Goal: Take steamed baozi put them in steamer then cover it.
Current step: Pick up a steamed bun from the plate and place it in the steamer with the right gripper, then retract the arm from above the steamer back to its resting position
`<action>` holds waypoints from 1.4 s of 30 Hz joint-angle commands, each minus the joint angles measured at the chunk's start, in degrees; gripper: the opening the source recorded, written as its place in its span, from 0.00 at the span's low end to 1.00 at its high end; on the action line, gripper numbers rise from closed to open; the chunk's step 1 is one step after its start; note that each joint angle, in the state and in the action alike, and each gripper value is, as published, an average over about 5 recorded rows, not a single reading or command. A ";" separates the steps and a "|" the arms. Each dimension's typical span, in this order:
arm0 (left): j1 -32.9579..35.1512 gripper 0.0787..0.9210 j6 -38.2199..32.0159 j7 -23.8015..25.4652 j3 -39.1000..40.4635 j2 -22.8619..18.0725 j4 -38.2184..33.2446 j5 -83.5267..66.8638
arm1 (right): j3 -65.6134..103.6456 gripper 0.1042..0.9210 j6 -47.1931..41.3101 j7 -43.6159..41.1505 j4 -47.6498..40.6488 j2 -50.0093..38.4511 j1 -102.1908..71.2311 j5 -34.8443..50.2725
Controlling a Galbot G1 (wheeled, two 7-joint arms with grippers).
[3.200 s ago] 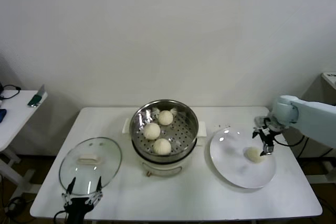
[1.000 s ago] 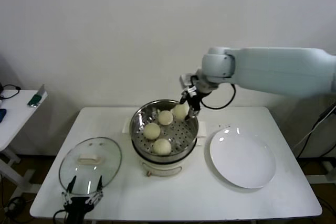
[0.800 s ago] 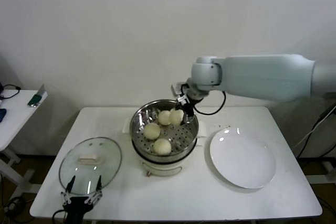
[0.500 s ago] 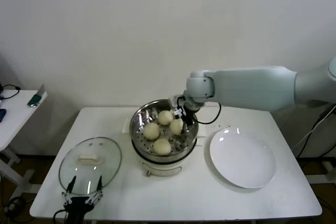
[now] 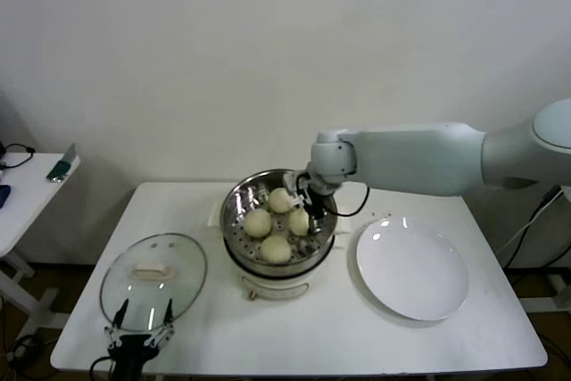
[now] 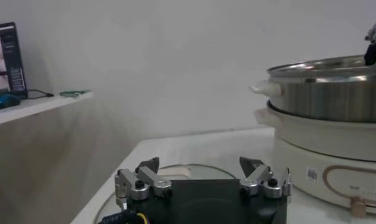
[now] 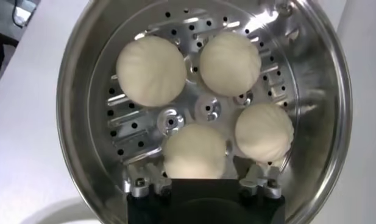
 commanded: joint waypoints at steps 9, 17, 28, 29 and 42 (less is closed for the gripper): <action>0.25 0.88 0.26 -0.68 0.09 0.70 -0.49 0.57 | 17.06 0.88 2.35 2.71 -0.47 -14.72 1.31 12.38; -1.17 0.88 0.92 -5.58 0.58 2.09 -1.20 8.54 | 43.94 0.88 2.89 35.61 0.70 -27.58 -22.11 12.73; -5.17 0.88 2.39 -3.30 -1.59 4.35 -2.21 21.49 | 92.34 0.88 15.44 46.46 11.37 -39.03 -74.09 4.30; -5.59 0.88 2.35 -3.25 -1.57 4.20 -2.16 21.89 | 96.94 0.88 17.63 46.14 11.75 -38.56 -79.30 3.35; -5.31 0.88 0.75 -5.71 -2.11 4.73 0.11 25.63 | 126.63 0.88 41.80 34.97 12.28 -20.54 -120.48 -4.77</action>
